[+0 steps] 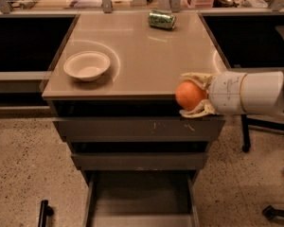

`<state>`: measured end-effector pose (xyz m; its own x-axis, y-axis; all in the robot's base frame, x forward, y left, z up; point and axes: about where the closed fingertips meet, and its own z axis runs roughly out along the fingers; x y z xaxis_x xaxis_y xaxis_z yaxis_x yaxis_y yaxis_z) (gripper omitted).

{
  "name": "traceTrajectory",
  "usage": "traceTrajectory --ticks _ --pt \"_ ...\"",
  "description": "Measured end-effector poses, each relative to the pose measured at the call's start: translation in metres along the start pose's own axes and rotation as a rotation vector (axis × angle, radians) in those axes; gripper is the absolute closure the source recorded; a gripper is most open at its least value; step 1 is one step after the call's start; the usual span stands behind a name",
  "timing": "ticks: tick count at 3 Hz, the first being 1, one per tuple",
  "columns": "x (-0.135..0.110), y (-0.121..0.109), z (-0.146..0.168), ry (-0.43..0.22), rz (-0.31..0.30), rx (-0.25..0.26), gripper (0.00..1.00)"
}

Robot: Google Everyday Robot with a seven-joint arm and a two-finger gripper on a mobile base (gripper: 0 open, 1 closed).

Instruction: Pick orange from bottom drawer and place on counter

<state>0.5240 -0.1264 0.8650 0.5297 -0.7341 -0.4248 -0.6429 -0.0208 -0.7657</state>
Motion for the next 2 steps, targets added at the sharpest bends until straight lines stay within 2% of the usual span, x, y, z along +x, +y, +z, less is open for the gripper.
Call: traceTrajectory --ticks 2 --pt "0.007 -0.061 0.037 -0.124 -0.021 0.062 1.00"
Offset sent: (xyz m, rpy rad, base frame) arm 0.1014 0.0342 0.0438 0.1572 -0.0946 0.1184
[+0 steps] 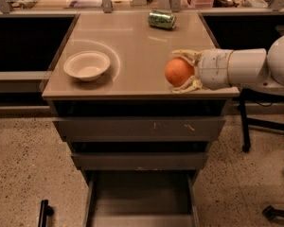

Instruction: Pick orange from bottom drawer and place on counter

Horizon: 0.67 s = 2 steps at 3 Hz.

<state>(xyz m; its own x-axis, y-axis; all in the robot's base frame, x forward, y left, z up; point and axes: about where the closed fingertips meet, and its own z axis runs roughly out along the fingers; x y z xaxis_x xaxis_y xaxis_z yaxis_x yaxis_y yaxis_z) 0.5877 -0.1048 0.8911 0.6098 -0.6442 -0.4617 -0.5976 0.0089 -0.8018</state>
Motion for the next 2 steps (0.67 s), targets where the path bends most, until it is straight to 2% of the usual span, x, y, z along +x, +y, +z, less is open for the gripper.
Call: traceTrajectory --ticks 1,2 --pt "0.007 -0.025 0.023 -0.008 -0.008 -0.021 1.00" --pt "0.016 -0.037 0.045 -0.018 0.012 -0.036 1.00"
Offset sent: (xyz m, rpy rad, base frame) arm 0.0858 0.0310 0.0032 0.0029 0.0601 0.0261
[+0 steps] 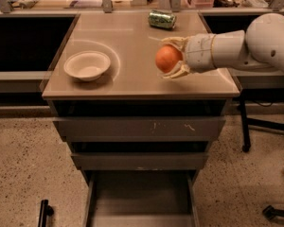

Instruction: Pick orange from bottom drawer and place on counter

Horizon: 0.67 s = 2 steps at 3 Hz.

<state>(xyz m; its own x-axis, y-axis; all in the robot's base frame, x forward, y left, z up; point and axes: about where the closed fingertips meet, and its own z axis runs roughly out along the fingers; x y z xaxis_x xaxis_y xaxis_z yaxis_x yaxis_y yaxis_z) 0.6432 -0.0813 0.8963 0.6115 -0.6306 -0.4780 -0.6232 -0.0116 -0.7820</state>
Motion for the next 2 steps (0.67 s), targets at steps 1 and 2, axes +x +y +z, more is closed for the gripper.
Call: traceTrajectory --ticks 1,2 --pt "0.007 -0.010 0.024 -0.022 0.017 -0.020 1.00" --pt "0.017 -0.010 0.047 -0.048 0.048 -0.035 1.00"
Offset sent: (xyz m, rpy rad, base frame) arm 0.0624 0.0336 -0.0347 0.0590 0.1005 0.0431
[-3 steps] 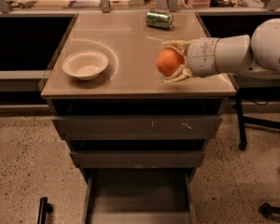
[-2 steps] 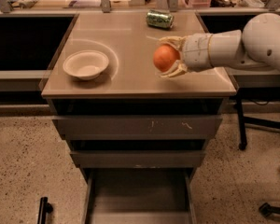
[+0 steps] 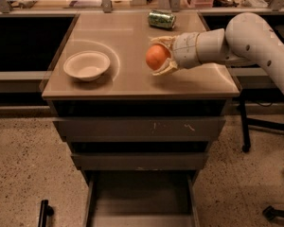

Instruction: Pick orange from bottom drawer and place on counter

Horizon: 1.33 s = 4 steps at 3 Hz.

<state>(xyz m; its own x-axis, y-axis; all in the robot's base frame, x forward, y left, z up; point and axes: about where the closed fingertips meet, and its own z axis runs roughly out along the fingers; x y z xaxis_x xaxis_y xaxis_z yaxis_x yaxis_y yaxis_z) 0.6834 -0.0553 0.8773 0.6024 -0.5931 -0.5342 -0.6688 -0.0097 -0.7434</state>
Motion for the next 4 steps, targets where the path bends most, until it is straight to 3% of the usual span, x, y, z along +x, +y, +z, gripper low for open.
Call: traceTrajectory --ticks 1,4 --pt "0.0000 -0.0004 0.0013 -0.002 0.000 0.000 0.81" --pt "0.0000 -0.0003 0.0014 -0.002 0.000 0.000 0.11"
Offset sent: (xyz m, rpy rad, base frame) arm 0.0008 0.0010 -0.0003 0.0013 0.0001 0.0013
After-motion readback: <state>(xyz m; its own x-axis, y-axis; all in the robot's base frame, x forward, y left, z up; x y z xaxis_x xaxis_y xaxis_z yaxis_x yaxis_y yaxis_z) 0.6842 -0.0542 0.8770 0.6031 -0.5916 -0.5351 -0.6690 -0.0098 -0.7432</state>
